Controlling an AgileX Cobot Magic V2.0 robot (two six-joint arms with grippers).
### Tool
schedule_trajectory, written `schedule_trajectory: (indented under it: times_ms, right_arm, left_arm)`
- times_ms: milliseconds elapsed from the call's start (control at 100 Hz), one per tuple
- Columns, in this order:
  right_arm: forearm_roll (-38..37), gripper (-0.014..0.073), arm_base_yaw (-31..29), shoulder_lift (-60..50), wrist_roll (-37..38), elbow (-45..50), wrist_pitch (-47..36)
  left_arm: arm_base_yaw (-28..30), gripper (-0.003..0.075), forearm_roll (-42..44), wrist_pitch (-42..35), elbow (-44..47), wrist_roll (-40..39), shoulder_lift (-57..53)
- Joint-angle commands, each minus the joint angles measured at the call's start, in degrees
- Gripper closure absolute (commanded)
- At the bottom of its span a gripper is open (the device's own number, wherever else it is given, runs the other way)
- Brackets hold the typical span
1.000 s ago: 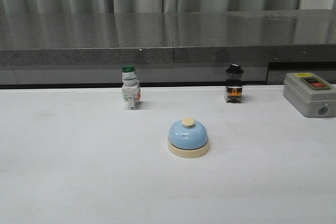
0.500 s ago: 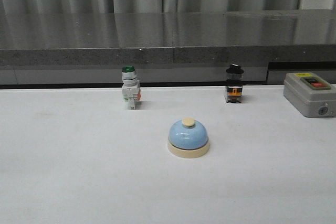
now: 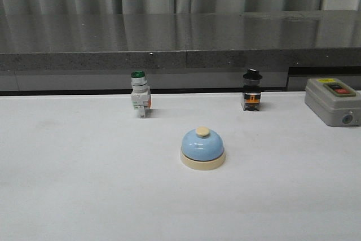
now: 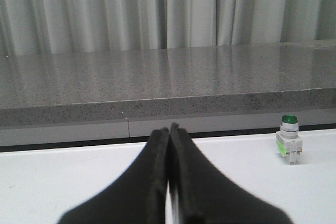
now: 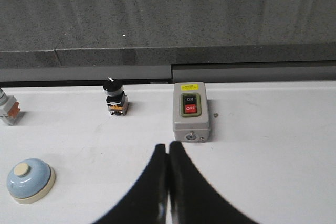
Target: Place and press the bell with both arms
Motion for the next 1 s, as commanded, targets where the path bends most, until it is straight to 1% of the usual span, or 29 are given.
schedule_trajectory:
  times_ms: [0, 160, 290, 460, 590, 790, 910, 990]
  right_arm:
    - [-0.3, 0.0654, -0.3, 0.1, -0.4, -1.5, -4.0]
    - [-1.8, 0.0654, -0.3, -0.2, -0.4, -1.4, -5.6]
    - [-4.4, 0.0654, -0.3, -2.7, -0.4, 0.7, -9.8]
    - [-5.4, 0.0654, -0.3, -8.9, -0.4, 7.6, -16.4]
    - [-5.7, 0.0654, -0.3, -14.3, -0.4, 14.5, -20.6]
    - [-5.7, 0.0654, -0.3, -21.7, -0.4, 23.6, -23.1]
    - [-5.7, 0.0654, -0.3, -25.4, -0.4, 27.0, -24.4]
    - [-5.7, 0.0654, -0.3, -25.6, -0.4, 28.7, -27.5]
  left_arm:
    - [0.0, 0.0741, -0.4, -4.6, 2.4, -0.7, -1.6]
    - [0.0, 0.0741, -0.4, -4.6, 2.4, -0.7, -1.6]
    - [0.0, 0.0741, -0.4, -4.6, 2.4, -0.7, -1.6]
    - [0.0, 0.0741, -0.4, -4.6, 2.4, -0.7, -1.6]
    - [0.0, 0.0741, -0.4, -4.6, 2.4, -0.7, -1.6]
    - [0.0, 0.0741, -0.4, -4.6, 2.4, -0.7, -1.6]
    - [0.0, 0.0741, -0.4, -4.6, 2.4, -0.7, -1.6]
    - [0.0, 0.0741, -0.4, -4.6, 2.4, -0.7, -1.6]
